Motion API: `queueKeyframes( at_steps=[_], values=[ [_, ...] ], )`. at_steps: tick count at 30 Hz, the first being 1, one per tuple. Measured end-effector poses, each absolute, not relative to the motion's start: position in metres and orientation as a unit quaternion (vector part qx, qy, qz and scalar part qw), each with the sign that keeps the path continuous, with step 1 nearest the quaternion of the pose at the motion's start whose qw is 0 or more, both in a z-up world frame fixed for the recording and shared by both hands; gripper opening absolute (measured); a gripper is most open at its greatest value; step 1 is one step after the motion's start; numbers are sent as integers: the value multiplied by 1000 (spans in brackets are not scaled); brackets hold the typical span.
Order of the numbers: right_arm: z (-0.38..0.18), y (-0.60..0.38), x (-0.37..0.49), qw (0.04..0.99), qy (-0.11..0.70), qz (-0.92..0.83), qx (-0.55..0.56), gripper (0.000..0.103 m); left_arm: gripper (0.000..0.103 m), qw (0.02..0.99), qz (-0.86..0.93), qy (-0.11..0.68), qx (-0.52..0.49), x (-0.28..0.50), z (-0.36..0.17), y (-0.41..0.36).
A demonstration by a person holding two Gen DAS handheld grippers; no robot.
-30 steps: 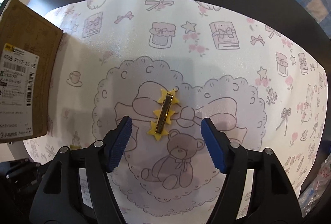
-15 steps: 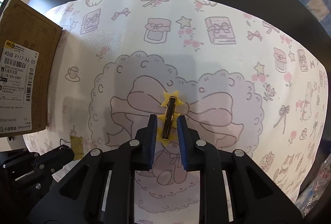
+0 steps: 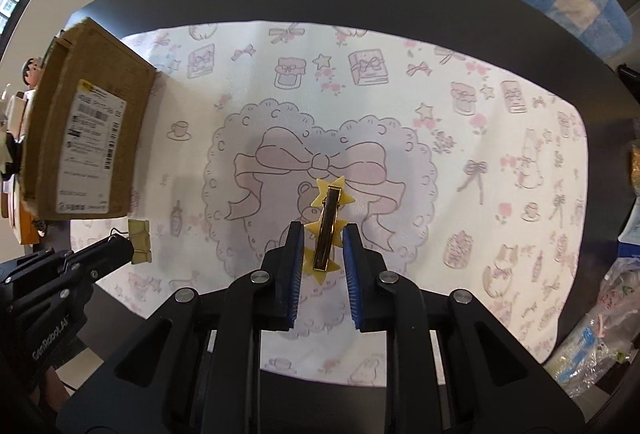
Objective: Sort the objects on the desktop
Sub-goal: 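Carry the binder clip into the box and open left gripper while right gripper holds the star clip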
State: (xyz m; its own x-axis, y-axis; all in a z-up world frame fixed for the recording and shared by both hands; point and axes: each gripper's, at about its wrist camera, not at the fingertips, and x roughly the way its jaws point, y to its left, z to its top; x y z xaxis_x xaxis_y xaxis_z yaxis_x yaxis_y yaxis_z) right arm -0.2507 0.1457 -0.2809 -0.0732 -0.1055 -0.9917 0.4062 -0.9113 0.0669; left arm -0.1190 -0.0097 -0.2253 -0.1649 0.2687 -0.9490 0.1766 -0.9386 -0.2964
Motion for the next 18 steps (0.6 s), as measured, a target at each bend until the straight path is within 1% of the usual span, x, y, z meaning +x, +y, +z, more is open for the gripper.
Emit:
queueKeyframes(
  at_steps=[2,4,5,12,18],
  values=[
    [-242,131,-222,175,110,-726,655,20,1,28,747,-167,-643,-116,-211,-12],
    [-204,131,-214,174,107,-731,651,20,1,25,751,-163,-639,-115,-196,-14],
    [-194,132,-211,174,105,-733,649,20,1,24,753,-161,-638,-114,-189,-15],
    [-133,130,-185,183,104,-743,636,20,1,12,766,-153,-624,-110,-140,-27],
    [-94,113,-176,194,113,-754,617,20,1,0,776,-156,-611,-110,-115,-47]
  ],
)
